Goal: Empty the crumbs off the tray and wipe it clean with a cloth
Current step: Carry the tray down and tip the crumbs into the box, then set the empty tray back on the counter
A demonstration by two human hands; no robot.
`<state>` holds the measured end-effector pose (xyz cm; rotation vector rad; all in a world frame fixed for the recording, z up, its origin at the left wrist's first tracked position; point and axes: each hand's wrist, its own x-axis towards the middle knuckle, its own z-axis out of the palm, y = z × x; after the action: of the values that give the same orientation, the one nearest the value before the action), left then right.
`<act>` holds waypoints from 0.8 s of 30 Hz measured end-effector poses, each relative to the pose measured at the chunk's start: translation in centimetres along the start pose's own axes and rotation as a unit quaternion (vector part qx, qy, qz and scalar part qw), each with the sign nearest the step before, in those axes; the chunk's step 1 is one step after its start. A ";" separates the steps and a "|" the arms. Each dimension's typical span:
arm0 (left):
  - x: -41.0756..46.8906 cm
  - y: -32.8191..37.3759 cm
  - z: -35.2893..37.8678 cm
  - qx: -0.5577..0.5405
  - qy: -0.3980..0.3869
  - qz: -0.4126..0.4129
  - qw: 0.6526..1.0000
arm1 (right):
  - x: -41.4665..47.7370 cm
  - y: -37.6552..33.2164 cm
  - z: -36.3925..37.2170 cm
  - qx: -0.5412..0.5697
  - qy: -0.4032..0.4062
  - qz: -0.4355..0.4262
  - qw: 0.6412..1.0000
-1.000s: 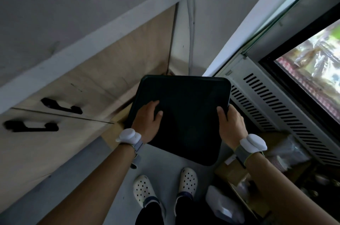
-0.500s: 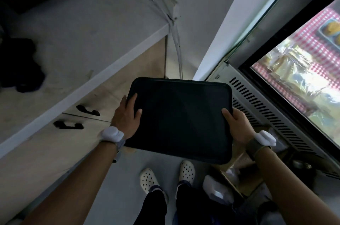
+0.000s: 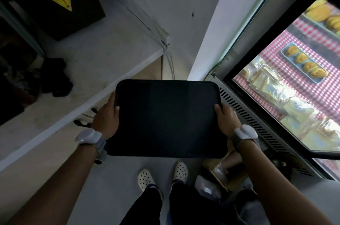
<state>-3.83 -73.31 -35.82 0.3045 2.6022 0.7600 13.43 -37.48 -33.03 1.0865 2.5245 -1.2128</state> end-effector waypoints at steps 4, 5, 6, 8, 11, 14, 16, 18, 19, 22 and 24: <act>-1.6 3.0 -3.0 -0.020 0.017 0.045 0.999 | -1.4 -1.8 -2.6 -0.037 0.058 -0.015 0.998; -2.0 3.9 -4.0 -0.020 0.021 0.051 0.998 | -1.6 -2.3 -3.2 -0.042 0.068 -0.015 0.997; -2.2 4.2 -4.8 -0.021 0.024 0.062 0.998 | -1.9 -2.8 -3.9 -0.048 0.075 -0.017 0.996; -2.4 5.3 -6.9 -0.021 0.033 0.073 0.997 | -2.5 -3.8 -5.5 -0.064 0.088 -0.038 0.993; -3.2 7.1 -10.0 -0.013 0.039 0.079 0.996 | -3.0 -5.7 -7.7 -0.079 0.127 -0.068 0.986; -3.7 8.6 -12.2 -0.015 0.049 0.093 0.994 | -3.2 -7.7 -9.3 -0.100 0.152 -0.090 0.979; -4.1 9.9 -14.4 -0.012 0.063 0.094 0.993 | -3.6 -9.5 -10.7 -0.100 0.166 -0.104 0.976; -4.4 11.2 -16.4 -0.011 0.071 0.098 0.993 | -3.8 -11.2 -11.9 -0.099 0.179 -0.111 0.973; -4.7 11.6 -17.2 -0.010 0.076 0.105 0.992 | -3.9 -11.8 -12.3 -0.095 0.184 -0.111 0.972; -5.0 12.9 -19.5 0.006 0.098 0.129 0.987 | -4.1 -13.8 -13.3 -0.105 0.197 -0.127 0.966; -5.2 13.7 -20.8 0.011 0.108 0.127 0.986 | -4.3 -14.7 -13.7 -0.105 0.203 -0.136 0.964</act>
<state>-7.10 -73.31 -10.61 0.6021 2.8106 0.8939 9.28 -36.02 -12.89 1.0527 3.1142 -0.8054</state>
